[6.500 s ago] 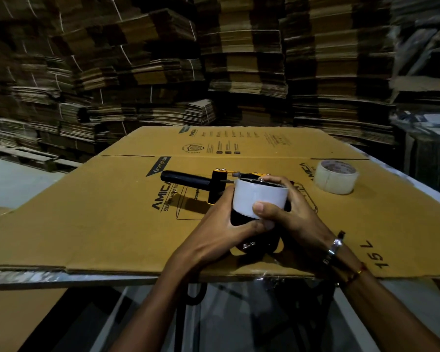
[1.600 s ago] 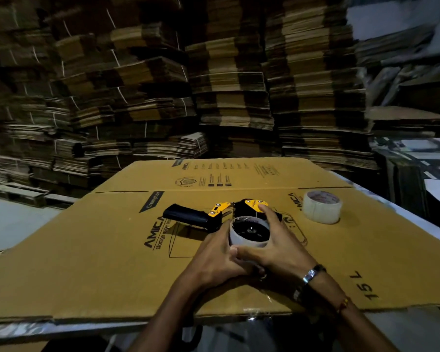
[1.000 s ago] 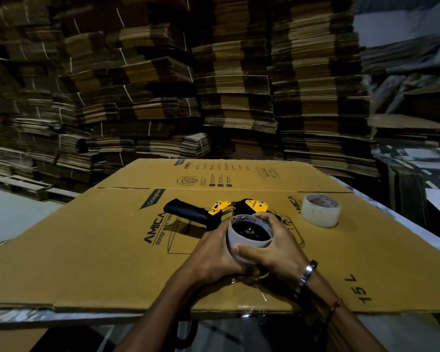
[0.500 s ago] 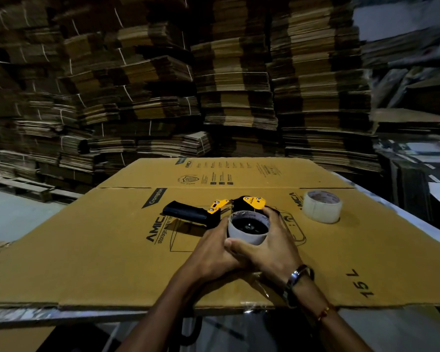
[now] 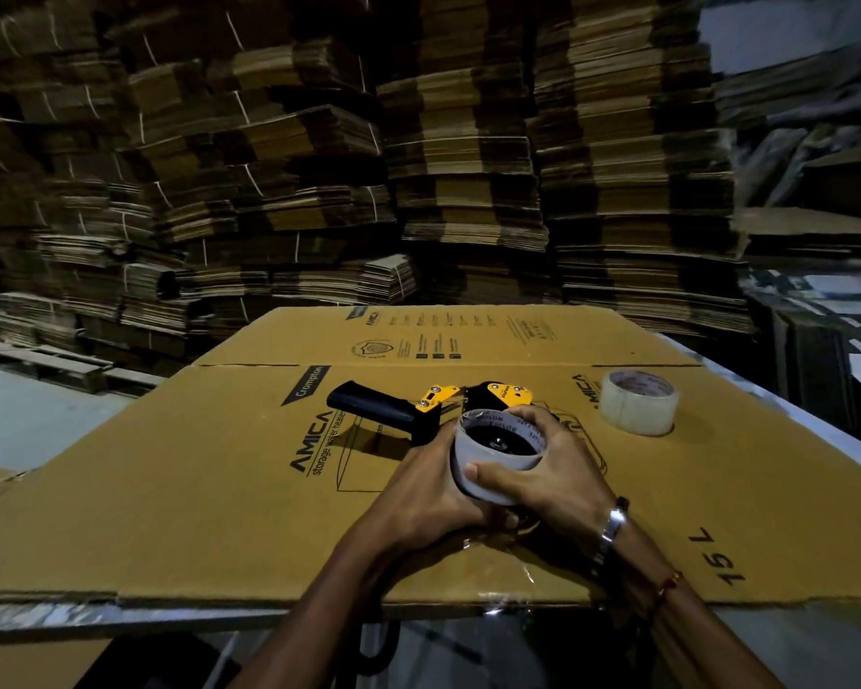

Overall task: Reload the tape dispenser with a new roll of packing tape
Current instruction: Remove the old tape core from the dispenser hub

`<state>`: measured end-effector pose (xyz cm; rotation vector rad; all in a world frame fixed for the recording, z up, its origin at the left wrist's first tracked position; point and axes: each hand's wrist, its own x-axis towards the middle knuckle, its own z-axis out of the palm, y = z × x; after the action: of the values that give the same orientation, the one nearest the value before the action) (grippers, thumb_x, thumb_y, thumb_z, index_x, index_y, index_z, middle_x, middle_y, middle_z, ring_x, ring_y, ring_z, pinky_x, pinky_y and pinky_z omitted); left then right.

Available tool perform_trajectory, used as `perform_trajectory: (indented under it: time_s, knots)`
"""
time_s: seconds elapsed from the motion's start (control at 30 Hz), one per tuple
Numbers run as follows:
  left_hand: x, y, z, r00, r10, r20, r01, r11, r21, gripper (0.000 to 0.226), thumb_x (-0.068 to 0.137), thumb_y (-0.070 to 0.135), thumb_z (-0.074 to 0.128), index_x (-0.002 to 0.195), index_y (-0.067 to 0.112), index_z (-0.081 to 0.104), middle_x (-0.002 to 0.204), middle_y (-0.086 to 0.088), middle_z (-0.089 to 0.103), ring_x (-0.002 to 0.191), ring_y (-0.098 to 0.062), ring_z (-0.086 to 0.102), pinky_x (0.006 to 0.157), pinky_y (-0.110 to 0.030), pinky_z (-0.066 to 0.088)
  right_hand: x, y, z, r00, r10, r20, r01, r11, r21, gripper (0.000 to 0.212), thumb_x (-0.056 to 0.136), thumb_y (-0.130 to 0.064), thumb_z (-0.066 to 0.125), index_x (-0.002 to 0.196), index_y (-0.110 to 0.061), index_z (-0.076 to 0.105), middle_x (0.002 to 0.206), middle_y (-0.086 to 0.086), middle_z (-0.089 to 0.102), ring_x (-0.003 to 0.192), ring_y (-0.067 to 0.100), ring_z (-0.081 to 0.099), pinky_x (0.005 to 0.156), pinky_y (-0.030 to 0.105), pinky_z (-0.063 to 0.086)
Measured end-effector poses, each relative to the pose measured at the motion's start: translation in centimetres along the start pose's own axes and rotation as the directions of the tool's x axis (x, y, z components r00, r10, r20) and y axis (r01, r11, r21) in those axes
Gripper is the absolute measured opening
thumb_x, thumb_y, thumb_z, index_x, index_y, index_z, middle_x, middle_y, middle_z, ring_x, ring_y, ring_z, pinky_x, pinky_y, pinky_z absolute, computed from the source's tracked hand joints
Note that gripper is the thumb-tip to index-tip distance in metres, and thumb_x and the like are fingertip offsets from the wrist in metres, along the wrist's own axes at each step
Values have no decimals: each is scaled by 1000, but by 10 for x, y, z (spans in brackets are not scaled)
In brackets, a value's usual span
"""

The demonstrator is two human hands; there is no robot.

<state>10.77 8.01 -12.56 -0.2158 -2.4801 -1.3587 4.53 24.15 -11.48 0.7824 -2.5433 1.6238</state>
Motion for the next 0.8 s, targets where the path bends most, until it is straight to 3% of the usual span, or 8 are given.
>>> perform_trajectory:
  time_s: [0.17,0.33,0.6,0.7,0.8]
  knots:
    - [0,0,0,1000,-4,0,4,1000,-2,90,60,30,95,137,31,48,122,15,66,109,3,62,88,-18,54,1,2,-1,1000,-12,29,10,997,80,87,44,-60,89,121,-34,58,112,-8,71,103,13,69,90,42,58]
    - [0,1,0,1000,4,-18,-4,999,37,90,57,35,95,135,35,48,119,20,66,107,6,62,85,-13,52,1,3,-2,998,-7,54,-1,988,155,81,46,-56,92,118,-33,61,111,-6,73,103,15,70,91,44,58]
    - [1,-3,1,999,-26,-21,27,999,23,95,55,44,93,136,39,44,123,19,64,110,-1,63,91,-33,56,4,-3,-9,990,13,137,-45,971,234,67,52,-40,93,112,-29,65,108,-4,75,100,16,72,92,46,58]
    - [2,-4,2,999,-33,-15,33,999,31,97,55,49,92,137,38,42,124,19,63,111,0,62,92,-33,56,3,-6,-8,989,41,144,-65,983,171,73,50,-49,91,115,-35,61,111,-8,73,100,9,71,91,40,59]
    - [2,-4,2,999,-28,-19,28,999,36,95,57,50,91,137,36,41,125,18,64,113,2,61,95,-31,54,-4,-12,0,994,68,88,-76,993,88,94,54,-53,90,136,-35,47,128,-9,63,114,11,63,99,37,54]
